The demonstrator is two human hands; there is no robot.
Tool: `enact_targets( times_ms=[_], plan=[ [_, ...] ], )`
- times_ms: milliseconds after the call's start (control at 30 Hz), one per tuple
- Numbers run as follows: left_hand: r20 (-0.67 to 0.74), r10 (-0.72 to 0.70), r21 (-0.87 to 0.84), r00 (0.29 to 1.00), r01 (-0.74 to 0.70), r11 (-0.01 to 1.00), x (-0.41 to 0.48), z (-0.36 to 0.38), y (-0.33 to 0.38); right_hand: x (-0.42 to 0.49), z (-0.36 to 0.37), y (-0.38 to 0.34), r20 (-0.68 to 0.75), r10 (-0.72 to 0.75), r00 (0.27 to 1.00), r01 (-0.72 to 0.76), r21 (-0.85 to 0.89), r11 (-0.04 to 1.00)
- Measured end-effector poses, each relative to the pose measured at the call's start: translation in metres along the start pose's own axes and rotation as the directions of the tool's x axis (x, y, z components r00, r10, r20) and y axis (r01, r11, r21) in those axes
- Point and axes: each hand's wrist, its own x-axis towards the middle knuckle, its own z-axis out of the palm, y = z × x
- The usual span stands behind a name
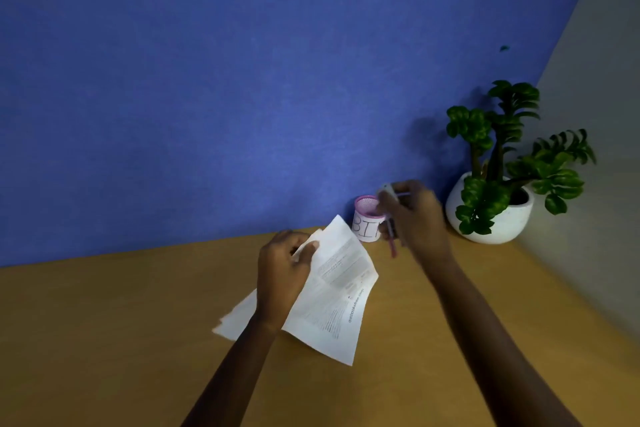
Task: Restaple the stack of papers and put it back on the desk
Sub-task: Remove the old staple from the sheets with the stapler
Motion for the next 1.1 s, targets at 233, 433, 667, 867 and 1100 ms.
enact_targets(
  times_ms=[233,433,667,867,1100],
  plan=[
    [0.012,-0.164,-0.203,0.986,0.163,0.966,0.003,0.004,0.002,-0.015,0.013,0.005,0.377,0.244,0.893,-0.297,0.089,0.951],
    [0.040,-0.146,-0.250,0.988,0.152,0.956,0.005,0.006,0.008,-0.020,0.031,0.011,0.454,0.278,0.847,-0.354,0.091,0.931],
    [0.051,-0.116,-0.241,0.992,0.125,0.962,0.006,0.007,0.009,-0.018,0.037,0.008,0.451,0.310,0.837,-0.398,0.115,0.910],
    [0.053,-0.112,-0.232,0.992,0.121,0.965,0.005,0.007,0.010,-0.018,0.036,0.007,0.441,0.307,0.843,-0.389,0.107,0.915],
    [0.048,-0.113,-0.211,0.992,0.120,0.970,0.003,0.007,0.015,-0.018,0.035,0.009,0.401,0.289,0.869,-0.344,0.073,0.936]
  ],
)
